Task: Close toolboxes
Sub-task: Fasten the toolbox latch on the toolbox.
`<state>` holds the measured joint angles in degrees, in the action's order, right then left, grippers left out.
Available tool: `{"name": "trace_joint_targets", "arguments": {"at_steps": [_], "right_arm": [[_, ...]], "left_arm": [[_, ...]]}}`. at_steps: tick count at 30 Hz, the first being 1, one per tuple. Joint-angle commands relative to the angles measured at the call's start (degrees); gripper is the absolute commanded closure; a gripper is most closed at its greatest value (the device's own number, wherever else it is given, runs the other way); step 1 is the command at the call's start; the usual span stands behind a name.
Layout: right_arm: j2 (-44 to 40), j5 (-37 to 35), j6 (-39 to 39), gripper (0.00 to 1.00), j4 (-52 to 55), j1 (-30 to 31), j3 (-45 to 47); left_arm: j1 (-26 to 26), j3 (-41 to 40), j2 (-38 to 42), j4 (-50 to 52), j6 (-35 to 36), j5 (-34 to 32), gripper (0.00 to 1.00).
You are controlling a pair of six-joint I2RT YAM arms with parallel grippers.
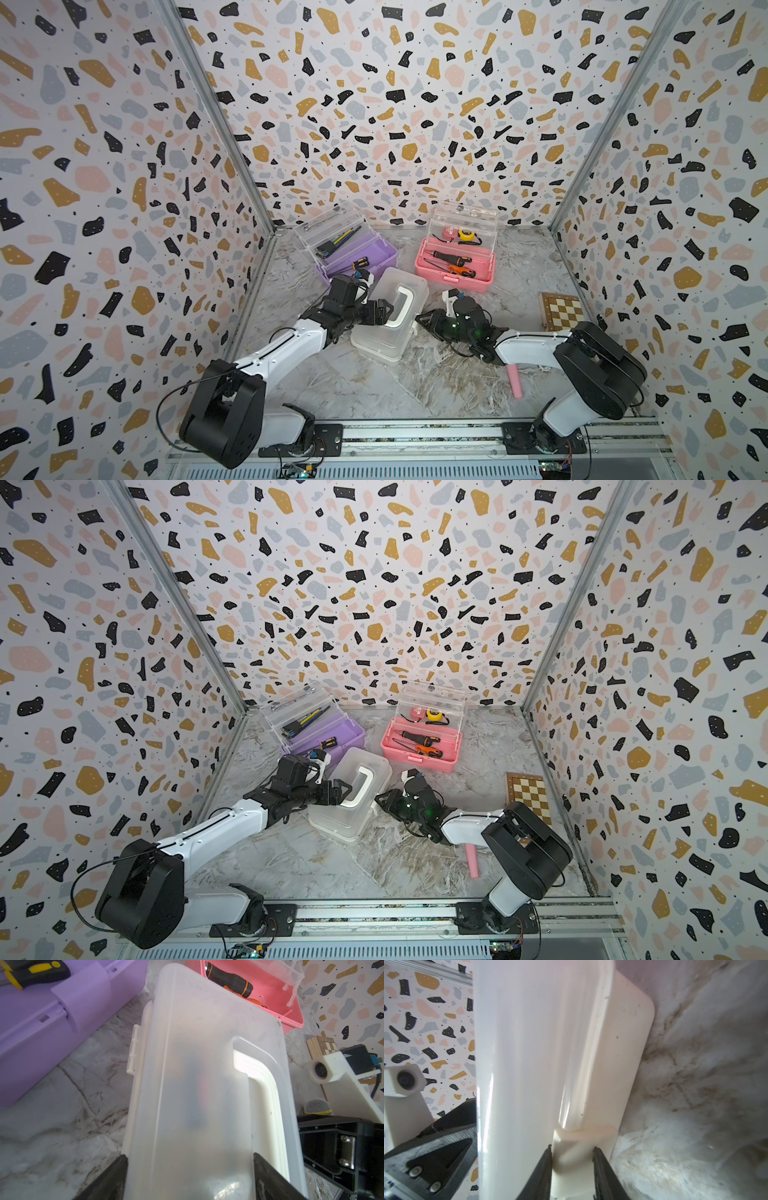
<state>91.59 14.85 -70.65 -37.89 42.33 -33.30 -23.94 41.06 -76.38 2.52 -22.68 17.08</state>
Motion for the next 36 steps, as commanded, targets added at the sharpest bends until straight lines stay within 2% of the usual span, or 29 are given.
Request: {"name": "trace_joint_targets", "arguments": {"at_steps": [1, 6, 13, 20, 26, 31, 36], "right_arm": [[5.21, 2.43, -4.07, 0.67, -14.78, 0.65, 0.95], [10.93, 4.64, -7.31, 0.69, -25.89, 1.44, 0.18], [10.48, 4.60, -6.80, 0.68, -25.73, 1.88, 0.55], [2.52, 1.92, -0.19, 0.64, -10.19, 1.35, 1.09], [-8.01, -4.84, 9.72, 0.51, 13.63, 1.09, -1.10], [-15.29, -10.69, 17.12, 0.42, 28.75, 1.09, -4.82], [-16.88, -12.30, 20.58, 0.41, 34.21, 1.09, -8.35]], "left_arm": [[-1.27, -4.61, -5.09, -0.11, -5.34, 7.75, 0.25], [-1.63, -5.97, -5.91, -3.15, -7.28, 9.63, 0.26], [-1.87, -5.60, -5.46, -2.26, -7.43, 9.39, 0.24], [-1.81, -1.73, -1.09, 4.42, -6.15, 6.73, 0.18], [-1.82, -1.24, 4.62, 6.12, -8.86, 8.40, 0.16], [-1.81, -0.38, 10.07, 7.52, -11.05, 9.88, 0.13], [-1.87, -0.19, 12.93, 7.58, -12.39, 10.87, 0.13]]}}
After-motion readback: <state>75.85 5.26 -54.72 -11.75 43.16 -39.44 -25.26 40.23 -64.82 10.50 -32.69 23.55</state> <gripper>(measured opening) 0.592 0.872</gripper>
